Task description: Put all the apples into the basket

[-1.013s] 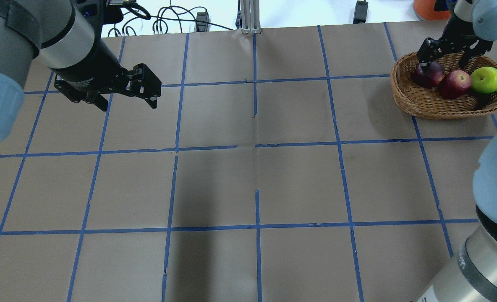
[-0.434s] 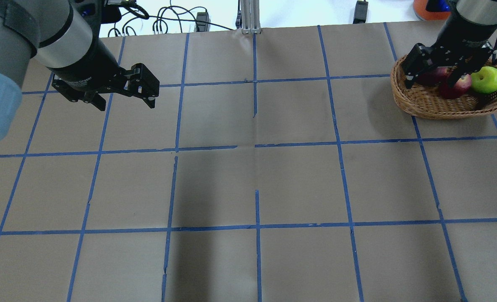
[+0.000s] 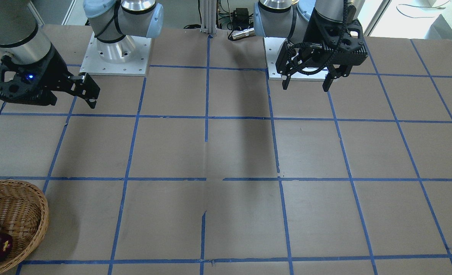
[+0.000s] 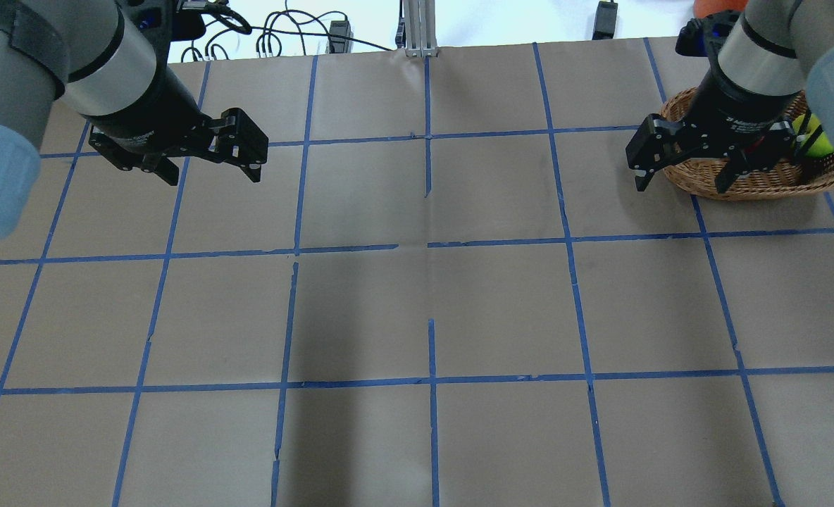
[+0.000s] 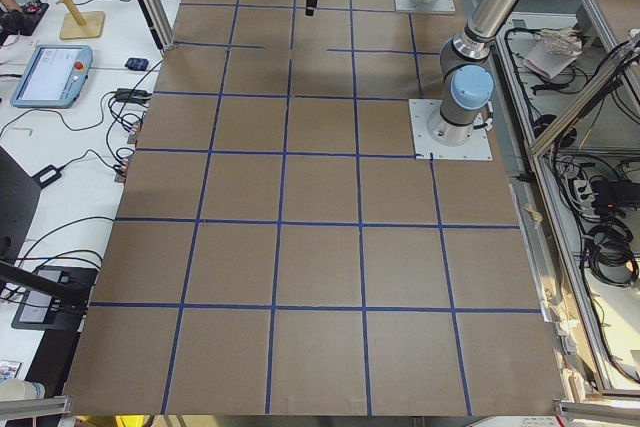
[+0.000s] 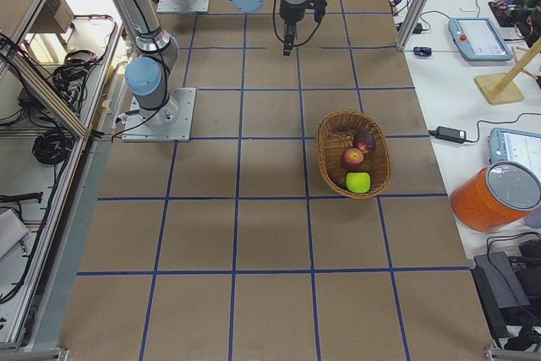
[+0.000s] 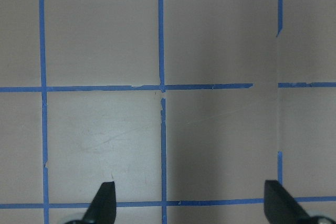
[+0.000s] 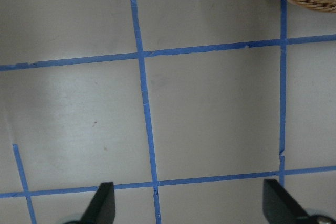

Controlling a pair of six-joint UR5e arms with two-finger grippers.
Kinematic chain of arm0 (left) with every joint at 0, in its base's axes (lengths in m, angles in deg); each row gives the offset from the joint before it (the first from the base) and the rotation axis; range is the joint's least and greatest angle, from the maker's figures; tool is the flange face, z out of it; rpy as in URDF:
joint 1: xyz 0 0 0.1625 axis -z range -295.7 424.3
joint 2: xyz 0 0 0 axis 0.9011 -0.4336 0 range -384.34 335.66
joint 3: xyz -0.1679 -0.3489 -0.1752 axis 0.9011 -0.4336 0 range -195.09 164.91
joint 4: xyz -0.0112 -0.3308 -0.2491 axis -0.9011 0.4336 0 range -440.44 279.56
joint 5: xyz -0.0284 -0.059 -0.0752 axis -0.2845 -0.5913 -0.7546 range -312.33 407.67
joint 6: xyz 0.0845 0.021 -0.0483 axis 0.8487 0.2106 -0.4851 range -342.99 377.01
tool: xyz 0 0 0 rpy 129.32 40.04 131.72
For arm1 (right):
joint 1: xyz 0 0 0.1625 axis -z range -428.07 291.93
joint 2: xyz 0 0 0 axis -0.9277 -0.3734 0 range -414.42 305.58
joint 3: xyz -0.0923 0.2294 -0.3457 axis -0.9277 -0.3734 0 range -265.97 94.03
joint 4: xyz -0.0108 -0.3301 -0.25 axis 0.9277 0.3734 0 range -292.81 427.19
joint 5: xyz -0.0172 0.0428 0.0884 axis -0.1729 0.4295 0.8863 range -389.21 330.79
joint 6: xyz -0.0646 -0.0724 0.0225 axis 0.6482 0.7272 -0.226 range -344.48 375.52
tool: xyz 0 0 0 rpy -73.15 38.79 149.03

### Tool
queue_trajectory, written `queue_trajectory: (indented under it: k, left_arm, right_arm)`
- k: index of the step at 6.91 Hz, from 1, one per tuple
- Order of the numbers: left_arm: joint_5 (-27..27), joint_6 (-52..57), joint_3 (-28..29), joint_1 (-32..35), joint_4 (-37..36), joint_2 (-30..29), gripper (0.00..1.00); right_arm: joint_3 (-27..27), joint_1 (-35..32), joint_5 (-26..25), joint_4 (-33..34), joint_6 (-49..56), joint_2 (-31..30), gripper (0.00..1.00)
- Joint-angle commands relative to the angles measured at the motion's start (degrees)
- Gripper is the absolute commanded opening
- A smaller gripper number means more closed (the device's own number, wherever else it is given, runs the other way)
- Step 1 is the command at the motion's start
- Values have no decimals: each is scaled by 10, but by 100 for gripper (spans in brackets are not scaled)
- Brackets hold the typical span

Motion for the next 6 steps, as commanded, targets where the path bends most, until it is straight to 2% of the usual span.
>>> queue_trajectory:
  k: [1,2,6]
  left_arm:
    - [1,6,2,0,10,1,100]
    - [5,6,6,0,23,2,100]
    - [3,6,8,0,35,1,100]
  right_arm:
    - [-52,-46,2,-53,-38,2,100]
    - [-75,-48,-1,-93,-38,1,100]
    - [-83,-48,-1,-94,-31,8,100]
